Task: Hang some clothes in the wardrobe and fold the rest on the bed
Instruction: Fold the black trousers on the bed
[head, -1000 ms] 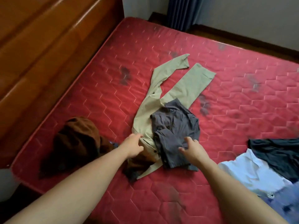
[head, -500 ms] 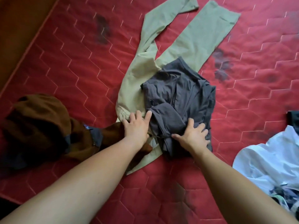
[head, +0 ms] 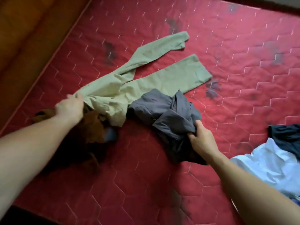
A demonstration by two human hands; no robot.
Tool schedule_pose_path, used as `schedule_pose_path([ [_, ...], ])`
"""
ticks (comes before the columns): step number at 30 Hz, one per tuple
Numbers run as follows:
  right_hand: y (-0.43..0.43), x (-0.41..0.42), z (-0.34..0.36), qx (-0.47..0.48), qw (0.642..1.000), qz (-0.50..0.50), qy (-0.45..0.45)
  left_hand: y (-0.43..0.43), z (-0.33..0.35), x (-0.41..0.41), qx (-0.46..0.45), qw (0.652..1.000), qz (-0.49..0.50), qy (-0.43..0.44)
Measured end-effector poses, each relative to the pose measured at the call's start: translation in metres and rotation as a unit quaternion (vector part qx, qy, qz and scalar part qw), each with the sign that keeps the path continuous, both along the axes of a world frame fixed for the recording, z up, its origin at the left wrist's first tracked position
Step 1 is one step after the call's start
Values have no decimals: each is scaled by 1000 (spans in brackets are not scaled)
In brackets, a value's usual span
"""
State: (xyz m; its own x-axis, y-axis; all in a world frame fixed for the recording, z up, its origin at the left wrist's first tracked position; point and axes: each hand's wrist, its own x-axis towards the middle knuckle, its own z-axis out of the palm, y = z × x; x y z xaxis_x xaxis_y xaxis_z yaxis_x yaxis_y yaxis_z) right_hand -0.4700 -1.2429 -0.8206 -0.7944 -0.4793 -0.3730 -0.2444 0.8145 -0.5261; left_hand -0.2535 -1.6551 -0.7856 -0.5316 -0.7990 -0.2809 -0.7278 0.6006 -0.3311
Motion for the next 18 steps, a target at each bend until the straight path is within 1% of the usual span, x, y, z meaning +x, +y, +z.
schedule_pose_path([
  [2, -8, -3, 16, -14, 1000, 5, 12, -34, 19, 16, -44, 998, 34, 2],
  [3, -13, -3, 22, -20, 1000, 5, 15, -41, 25, 20, -50, 998, 40, -5],
  [4, -18, -2, 28, -23, 1000, 4, 17, -42, 29, 20, -45, 998, 32, -20],
  [6, -26, 3, 36, -27, 1000, 3, 16, -27, 32, 16, -10, 998, -14, -60],
  [7, -30, 7, 39, -30, 999, 3, 13, -13, 30, 12, 21, 997, -37, -69],
  [9, -35, 18, 44, -34, 999, 8, 4, 23, 23, -1, 116, 989, -65, -65],
  [13, -45, 40, 59, -68, 997, 2, -31, 104, 13, -20, 309, 944, -110, -29],
  [14, -48, 46, 65, -83, 996, -1, -39, 124, 16, -23, 358, 928, -100, -13],
  [15, -51, 51, 74, -98, 994, -6, -49, 145, 22, -24, 423, 903, -74, 18],
  [16, -55, 56, 83, -115, 991, -16, -61, 166, 30, -26, 504, 860, -41, 70],
  [17, -59, 60, 94, -135, 988, -31, -72, 184, 39, -26, 580, 803, -6, 138],
  [18, -63, 63, 106, -155, 983, -50, -82, 201, 50, -26, 629, 749, 33, 206],
])
